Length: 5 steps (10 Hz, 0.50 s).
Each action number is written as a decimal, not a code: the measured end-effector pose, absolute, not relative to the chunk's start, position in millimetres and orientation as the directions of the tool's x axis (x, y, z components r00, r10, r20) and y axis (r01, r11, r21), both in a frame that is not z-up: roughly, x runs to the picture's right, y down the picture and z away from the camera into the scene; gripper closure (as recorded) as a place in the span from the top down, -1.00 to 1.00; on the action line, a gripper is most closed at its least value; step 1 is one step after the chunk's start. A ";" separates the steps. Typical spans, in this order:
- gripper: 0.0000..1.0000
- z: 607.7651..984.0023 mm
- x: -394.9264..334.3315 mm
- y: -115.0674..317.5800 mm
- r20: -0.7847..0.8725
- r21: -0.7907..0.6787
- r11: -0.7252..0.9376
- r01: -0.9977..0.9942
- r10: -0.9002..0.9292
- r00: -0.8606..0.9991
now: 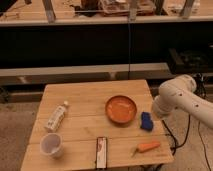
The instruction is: Push the ceramic bowl across the table
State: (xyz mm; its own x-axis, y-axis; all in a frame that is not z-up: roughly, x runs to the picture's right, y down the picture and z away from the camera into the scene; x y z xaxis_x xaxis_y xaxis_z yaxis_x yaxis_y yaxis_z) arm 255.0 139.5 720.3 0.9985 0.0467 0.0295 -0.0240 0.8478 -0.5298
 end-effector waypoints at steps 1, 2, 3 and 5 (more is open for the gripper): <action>-0.79 723.0 253.5 140.9 0.039 -0.530 0.848 -0.014 0.041 0.998; -0.91 726.9 252.8 143.7 0.046 -0.532 0.846 -0.008 0.039 0.998; -0.95 730.6 252.6 145.6 0.051 -0.532 0.847 -0.003 0.035 0.998; -0.95 733.8 253.4 147.1 0.054 -0.532 0.847 -0.002 0.036 0.998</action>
